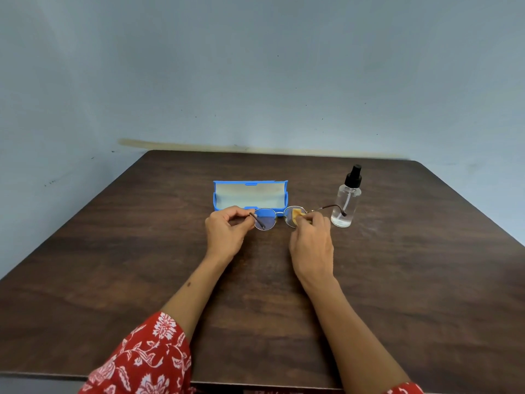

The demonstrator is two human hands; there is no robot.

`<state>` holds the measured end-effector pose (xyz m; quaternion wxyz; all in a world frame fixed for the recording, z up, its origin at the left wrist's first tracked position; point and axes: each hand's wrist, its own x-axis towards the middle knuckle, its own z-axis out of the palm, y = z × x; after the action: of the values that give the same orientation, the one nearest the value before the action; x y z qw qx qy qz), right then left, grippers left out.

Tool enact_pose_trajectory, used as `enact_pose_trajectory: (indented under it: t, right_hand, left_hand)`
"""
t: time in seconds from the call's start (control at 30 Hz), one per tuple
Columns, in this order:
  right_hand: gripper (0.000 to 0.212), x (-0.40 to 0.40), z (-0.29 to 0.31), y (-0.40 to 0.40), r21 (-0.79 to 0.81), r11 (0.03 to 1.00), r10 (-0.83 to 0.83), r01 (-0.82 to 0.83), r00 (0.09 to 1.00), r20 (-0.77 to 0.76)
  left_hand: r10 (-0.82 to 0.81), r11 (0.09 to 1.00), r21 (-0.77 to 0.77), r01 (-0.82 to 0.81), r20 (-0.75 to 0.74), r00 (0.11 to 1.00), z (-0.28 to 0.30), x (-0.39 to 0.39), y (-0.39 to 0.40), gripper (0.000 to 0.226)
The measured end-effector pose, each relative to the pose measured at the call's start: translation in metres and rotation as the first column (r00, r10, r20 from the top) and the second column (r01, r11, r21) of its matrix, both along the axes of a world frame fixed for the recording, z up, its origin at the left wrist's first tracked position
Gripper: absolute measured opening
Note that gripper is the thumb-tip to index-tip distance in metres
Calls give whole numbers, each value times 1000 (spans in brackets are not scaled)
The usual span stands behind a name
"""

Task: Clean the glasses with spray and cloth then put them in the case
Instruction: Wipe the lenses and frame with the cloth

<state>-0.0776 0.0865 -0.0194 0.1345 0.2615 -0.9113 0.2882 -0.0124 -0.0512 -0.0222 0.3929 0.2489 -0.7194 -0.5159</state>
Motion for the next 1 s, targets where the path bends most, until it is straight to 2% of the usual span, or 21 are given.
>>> enact_pose_trajectory:
  t: [0.1,0.2,0.43,0.63,0.77,0.9,1.0]
  right_hand:
    - [34,4,0,-1,-17,996,85,-85,996,-20]
    - [30,5,0,1,-51,993,107,-109,994,-38]
    - [21,-3,1,5,-69,993,-94,96,995,28]
    - [34,2,1,1,-16,999,38,-39,999,-31]
    - [27,4,1,1,-58,995,76,-80,995,-62]
    - [19,1,-2,4,-88,996,-36,35,999,-6]
    - [23,-2,0,7,-273,950,-132,151,988,86]
  left_hand:
    - [3,1000,24,-3,-18,1000,-1,0,0,14]
    - [-5,997,76,8,-39,999,0,0,-1,14]
    - [-15,997,71,17,-31,999,-1,0,-1,10]
    - [2,995,98,2,-38,999,0,0,-1,6]
    - [24,996,82,-21,-38,999,-1,0,-2,6]
    - [18,996,83,-13,-62,998,-2,1,-5,14]
    - [9,991,134,4,-99,995,-1,2,-8,12]
